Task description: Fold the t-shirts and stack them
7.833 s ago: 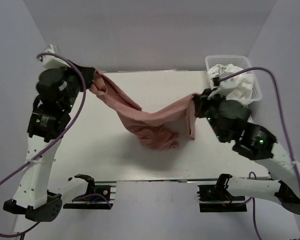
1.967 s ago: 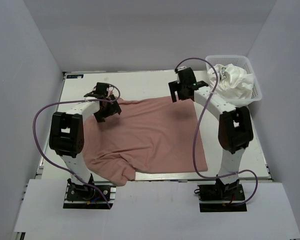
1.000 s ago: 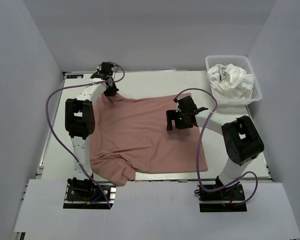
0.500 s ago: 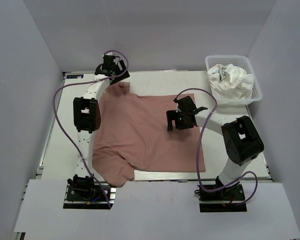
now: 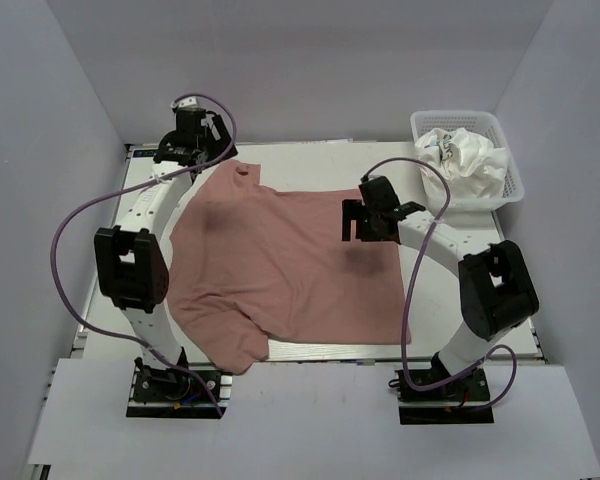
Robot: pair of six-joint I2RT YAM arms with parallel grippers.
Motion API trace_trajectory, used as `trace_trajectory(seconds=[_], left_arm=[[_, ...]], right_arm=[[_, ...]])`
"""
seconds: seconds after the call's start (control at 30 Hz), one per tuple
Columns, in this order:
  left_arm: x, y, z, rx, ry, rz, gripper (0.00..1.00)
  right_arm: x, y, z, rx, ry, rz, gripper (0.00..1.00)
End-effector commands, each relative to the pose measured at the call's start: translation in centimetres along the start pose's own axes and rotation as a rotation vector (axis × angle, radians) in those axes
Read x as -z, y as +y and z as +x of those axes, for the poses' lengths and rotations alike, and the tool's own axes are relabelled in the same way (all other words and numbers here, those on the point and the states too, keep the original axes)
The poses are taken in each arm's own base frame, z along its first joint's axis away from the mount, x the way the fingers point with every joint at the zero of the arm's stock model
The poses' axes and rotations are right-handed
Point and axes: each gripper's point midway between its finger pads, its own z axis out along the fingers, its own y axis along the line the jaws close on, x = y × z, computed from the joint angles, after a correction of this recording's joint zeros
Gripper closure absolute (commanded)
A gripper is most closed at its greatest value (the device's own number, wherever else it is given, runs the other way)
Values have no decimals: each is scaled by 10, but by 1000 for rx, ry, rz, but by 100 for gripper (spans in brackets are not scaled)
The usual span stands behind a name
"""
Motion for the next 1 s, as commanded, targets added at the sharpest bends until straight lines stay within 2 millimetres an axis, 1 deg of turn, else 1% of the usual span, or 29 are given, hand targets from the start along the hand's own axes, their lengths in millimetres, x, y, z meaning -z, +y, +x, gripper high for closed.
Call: trace_trajectory(seconds=[0.0, 0.03, 0.07, 0.1, 0.13, 0.17, 0.2, 0.23, 0.27, 0.3, 0.33, 0.4, 0.43, 0.47, 0.5, 0.53, 0.57, 0.6, 0.63, 0.67, 0.7, 0.73, 0.77, 0.8, 0.83, 0.87, 0.9, 0.93, 0.97], left_arm=[[-23, 22, 42, 1, 103, -73, 0], [-25, 25, 48, -2, 121, -82, 0], [-33, 28, 58, -6, 144, -93, 0], [-37, 35, 64, 5, 164, -112, 0], [-40, 38, 71, 1, 186, -123, 0], [-44, 40, 77, -1, 198, -129, 0], [-46, 41, 80, -3, 209, -134, 0], [-52, 46, 92, -9, 240, -149, 0], [-55, 48, 96, -11, 251, -155, 0], [-58, 49, 101, -12, 261, -159, 0], [-64, 57, 108, -10, 279, -176, 0], [-68, 62, 120, -26, 311, -189, 0], [-74, 69, 129, -33, 332, -216, 0], [-77, 71, 135, -36, 346, -222, 0], [-81, 72, 139, -46, 354, -224, 0], [-86, 67, 142, -40, 367, -197, 0], [-91, 68, 145, -41, 374, -200, 0], [-103, 67, 152, -49, 392, -193, 0], [-108, 69, 157, -51, 405, -199, 0], [-112, 68, 163, -51, 426, -196, 0], [-120, 61, 153, -55, 409, -176, 0], [-132, 65, 170, -57, 446, -183, 0], [-138, 70, 173, -60, 466, -184, 0], [-148, 60, 154, -55, 425, -166, 0], [-155, 55, 155, -50, 433, -146, 0], [-168, 59, 171, -60, 463, -144, 0], [-176, 44, 154, -50, 428, -99, 0], [-182, 40, 151, -54, 421, -76, 0], [-190, 33, 132, -40, 370, -43, 0]], right_arm=[[-8, -10, -31, -48, -48, 69, 10], [-7, -5, -46, -54, -72, 58, 10], [-22, -11, -37, -55, -22, 82, 10], [-26, -14, -39, -61, -14, 91, 10], [-26, -17, -52, -71, -29, 98, 10], [-30, -17, -53, -75, -23, 99, 10], [-46, -24, -39, -70, 30, 123, 10], [-49, -30, -44, -85, 33, 135, 10], [-61, -33, -39, -89, 61, 142, 10], [-64, -35, -41, -87, 66, 141, 10], [-66, -41, -40, -85, 75, 147, 10], [-76, -48, -36, -83, 97, 154, 10], [-81, -52, -33, -80, 116, 154, 10], [-87, -58, -25, -79, 144, 166, 10], [-90, -57, -30, -77, 141, 158, 10], [-93, -58, -32, -65, 145, 151, 10], [-103, -60, -31, -76, 160, 131, 10], [-107, -54, -32, -79, 164, 99, 10], [-110, -52, -29, -83, 184, 77, 10], [-127, -61, -20, -96, 220, 92, 10], [-126, -66, -25, -97, 231, 109, 10], [-134, -72, -31, -108, 231, 123, 10], [-137, -75, -36, -109, 229, 126, 10], [-143, -83, -39, -116, 242, 136, 10], [-150, -91, -54, -127, 218, 139, 10], [-153, -93, -60, -122, 211, 137, 10], [-155, -103, -66, -130, 211, 138, 10], [-165, -104, -85, -124, 176, 135, 10], [-168, -106, -93, -114, 162, 129, 10]])
